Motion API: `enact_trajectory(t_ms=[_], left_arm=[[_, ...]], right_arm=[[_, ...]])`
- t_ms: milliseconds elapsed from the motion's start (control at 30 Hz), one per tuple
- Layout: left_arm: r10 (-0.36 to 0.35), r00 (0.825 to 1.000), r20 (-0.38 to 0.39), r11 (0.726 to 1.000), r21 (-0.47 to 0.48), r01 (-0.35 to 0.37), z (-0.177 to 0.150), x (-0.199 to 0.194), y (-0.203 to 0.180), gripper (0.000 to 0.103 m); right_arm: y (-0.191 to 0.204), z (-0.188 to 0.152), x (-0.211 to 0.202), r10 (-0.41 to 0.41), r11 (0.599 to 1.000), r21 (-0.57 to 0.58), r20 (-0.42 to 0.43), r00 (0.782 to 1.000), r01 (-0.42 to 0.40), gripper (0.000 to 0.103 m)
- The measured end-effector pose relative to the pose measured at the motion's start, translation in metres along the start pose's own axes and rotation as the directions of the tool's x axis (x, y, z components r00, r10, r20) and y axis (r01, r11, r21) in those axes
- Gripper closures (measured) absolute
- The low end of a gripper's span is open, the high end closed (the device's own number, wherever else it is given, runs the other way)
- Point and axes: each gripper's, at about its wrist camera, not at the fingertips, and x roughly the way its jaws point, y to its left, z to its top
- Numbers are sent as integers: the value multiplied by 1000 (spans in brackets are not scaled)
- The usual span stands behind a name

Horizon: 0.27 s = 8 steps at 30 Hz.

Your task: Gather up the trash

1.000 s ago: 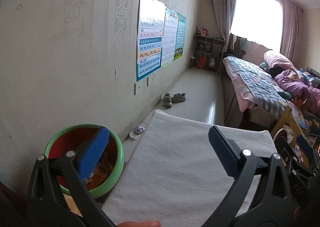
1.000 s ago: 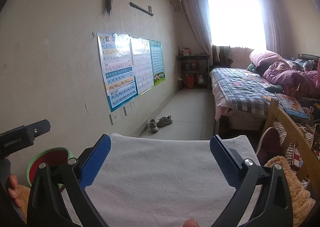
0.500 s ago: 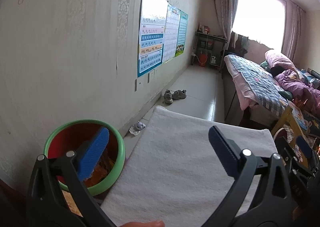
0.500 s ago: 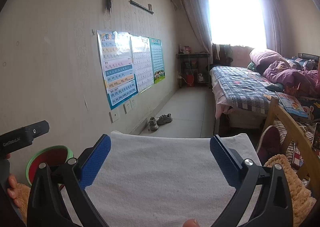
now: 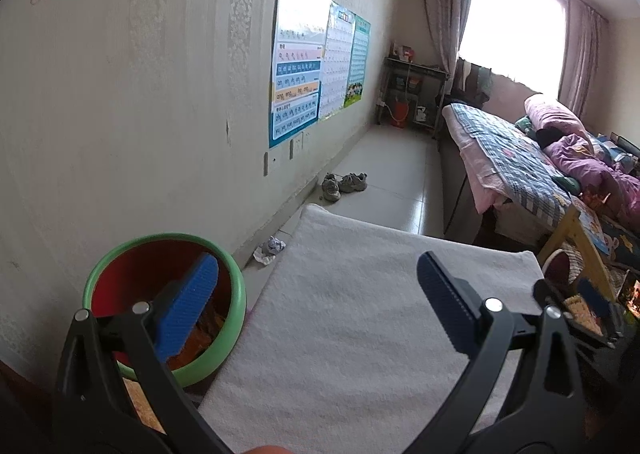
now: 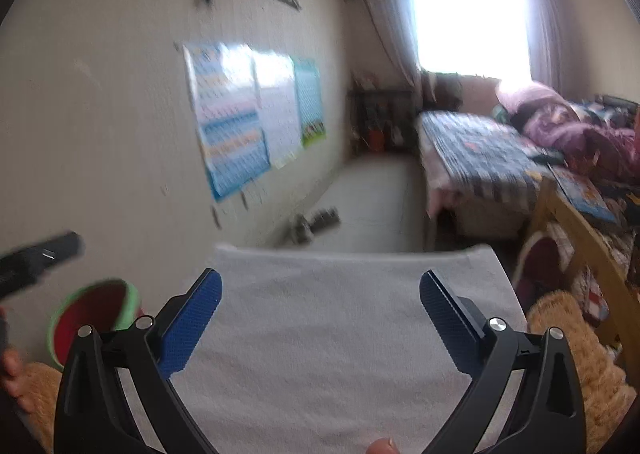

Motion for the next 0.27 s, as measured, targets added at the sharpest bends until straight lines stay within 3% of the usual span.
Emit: enact_trajectory(t_ms=[100,200,267], left_arm=[[23,1000,-14,1000,-2,-23,-3,5,8,5],[31,998,-60,999,-35,-33,-6,14,23,5],[59,995,-83,996,-68,-65,-11,19,39,5]], right_arm=[[-24,-17,28,-92,995,21,-126,988,95,7],[-57,-44,59,-188,979,32,-248,950,202,7],[-81,-62,80,-230,964,51,-335,914,261,7]])
